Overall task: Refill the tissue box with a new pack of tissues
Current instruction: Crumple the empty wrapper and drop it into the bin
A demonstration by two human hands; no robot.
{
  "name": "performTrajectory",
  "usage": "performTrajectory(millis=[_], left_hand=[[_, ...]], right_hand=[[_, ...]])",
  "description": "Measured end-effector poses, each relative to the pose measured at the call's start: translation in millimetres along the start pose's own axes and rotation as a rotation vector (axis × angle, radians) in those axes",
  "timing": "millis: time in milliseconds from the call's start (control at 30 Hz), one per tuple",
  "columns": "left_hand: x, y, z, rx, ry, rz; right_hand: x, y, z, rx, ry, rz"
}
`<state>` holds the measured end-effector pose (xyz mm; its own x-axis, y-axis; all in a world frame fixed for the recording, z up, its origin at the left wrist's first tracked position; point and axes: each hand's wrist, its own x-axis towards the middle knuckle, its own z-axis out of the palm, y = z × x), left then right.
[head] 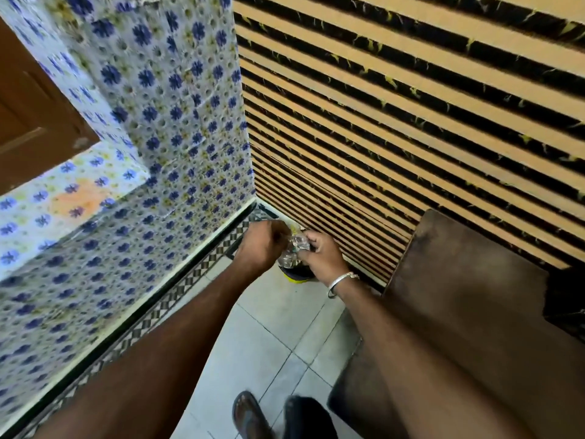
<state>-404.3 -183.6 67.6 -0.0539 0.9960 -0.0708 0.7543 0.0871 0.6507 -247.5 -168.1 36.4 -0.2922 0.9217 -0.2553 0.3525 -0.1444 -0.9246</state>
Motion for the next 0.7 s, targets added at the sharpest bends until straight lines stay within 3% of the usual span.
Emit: performTrajectory(millis=[167,433,533,700], left_hand=[[54,-22,19,-0.013,-0.027,0.013],[155,-63,72,-0.061,-0.141,-0.082],[188,-86,99,-0.109,-0.223,-0.137],[229,-136,164,-0.094,-0.292,-0.155]], right_hand=[[41,19,-4,0.222,0.022,0.207],[146,71,-5,-0.126,0.342,0.250],[179,90,-6,-0.096,0.336,0.314],[235,179,12,0.055,0.294,0.486]])
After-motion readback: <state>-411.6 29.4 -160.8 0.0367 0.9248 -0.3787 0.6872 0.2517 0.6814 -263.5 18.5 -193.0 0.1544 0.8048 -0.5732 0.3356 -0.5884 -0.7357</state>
